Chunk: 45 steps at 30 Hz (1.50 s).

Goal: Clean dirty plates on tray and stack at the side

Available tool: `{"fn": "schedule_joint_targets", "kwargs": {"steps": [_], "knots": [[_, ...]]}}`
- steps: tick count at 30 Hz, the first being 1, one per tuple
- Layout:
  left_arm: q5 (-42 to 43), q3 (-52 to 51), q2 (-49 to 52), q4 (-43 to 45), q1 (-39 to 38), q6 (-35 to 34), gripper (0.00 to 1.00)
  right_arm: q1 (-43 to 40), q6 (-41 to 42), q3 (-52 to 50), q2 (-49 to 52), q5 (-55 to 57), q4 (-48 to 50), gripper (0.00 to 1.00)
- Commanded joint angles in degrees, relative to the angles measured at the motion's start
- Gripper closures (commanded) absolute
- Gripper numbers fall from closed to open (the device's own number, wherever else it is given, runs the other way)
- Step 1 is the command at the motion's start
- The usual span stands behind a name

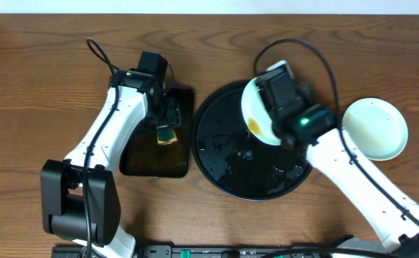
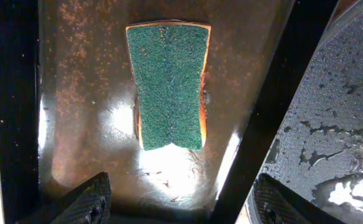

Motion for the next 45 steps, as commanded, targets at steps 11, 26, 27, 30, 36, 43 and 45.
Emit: {"fn": "schedule_joint_targets", "kwargs": {"steps": [11,26,27,30,36,43,45], "knots": [[-0.72,-0.35,-0.22,0.00,0.04,0.50,0.26,10.88,-5.11,0.09,-0.83,20.22,0.63,0.99],[-0.72,-0.35,-0.22,0.00,0.04,0.50,0.26,11.50,-5.07,0.09,-0.83,26.49,2.60,0.99],[-0.72,-0.35,-0.22,0.00,0.04,0.50,0.26,11.50,-5.07,0.09,-0.83,26.49,2.80,0.99],[-0.72,-0.35,-0.22,0.00,0.04,0.50,0.26,11.47,-3.45,0.09,-0.83,26.25,3.19,0.99],[-0.72,-0.35,-0.22,-0.04,0.04,0.50,0.26,7.17,7.37,0.09,-0.83,15.21,0.70,0.99],[-0.70,-0.35,-0.22,-0.04,0.04,0.50,0.26,-5.95,16.09,0.09,-0.83,5.51,-1.01,0.99],[-0.70,-0.35,-0.22,-0.04,0.04,0.50,0.26,-10.47,16.68,0.09,-0.83,2.12,-0.92,0.99]]}}
